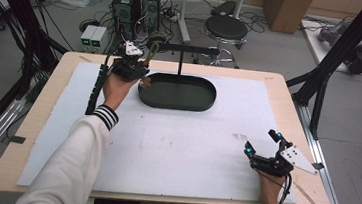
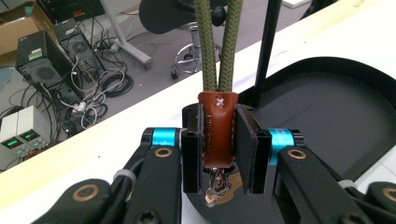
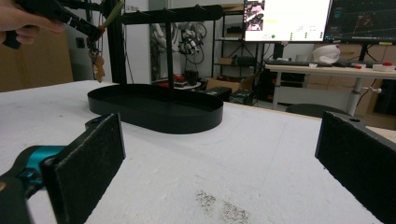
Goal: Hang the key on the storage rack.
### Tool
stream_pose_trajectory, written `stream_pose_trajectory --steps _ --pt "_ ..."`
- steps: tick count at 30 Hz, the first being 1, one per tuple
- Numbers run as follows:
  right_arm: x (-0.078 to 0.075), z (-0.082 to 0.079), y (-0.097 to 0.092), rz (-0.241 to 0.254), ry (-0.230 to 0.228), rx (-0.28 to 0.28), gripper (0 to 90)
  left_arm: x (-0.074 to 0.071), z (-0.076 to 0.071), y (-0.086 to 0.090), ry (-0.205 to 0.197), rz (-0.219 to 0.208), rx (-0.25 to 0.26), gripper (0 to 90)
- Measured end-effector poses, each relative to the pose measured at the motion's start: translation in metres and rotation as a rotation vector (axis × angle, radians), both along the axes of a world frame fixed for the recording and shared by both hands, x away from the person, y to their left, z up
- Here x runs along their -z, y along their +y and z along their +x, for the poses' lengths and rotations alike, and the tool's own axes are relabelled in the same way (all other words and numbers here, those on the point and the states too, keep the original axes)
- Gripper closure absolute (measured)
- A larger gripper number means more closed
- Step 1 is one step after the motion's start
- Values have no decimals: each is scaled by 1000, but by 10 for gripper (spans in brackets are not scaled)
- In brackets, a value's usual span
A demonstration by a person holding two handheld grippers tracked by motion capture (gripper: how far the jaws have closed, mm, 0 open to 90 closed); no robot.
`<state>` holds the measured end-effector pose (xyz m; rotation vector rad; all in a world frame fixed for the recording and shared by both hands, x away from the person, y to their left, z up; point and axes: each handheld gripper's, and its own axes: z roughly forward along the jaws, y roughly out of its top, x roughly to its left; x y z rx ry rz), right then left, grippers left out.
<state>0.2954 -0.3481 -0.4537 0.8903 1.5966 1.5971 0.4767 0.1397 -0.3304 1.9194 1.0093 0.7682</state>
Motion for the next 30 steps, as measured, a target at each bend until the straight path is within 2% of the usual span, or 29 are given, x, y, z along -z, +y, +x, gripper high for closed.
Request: stream_pose_trajectory --steps 3,12,14,17,21,27,30 --pt "0 0 0 1 0 -1 5 2 1 -2 0 8 -4 732" --pt "0 0 0 8 8 -2 5 9 8 -3 2 -4 -43 732" --pt "0 0 0 6 5 -1 5 11 10 -2 14 -9 -50 733" --pt "0 0 -1 8 10 -2 5 14 12 -2 24 6 -64 733" --pt "0 0 0 6 8 -1 4 17 16 -1 32 -6 -82 733" --pt "0 0 0 5 7 -1 5 20 18 0 28 -2 -72 731" --pt "0 0 0 6 7 -1 4 21 18 1 1 26 -54 724"
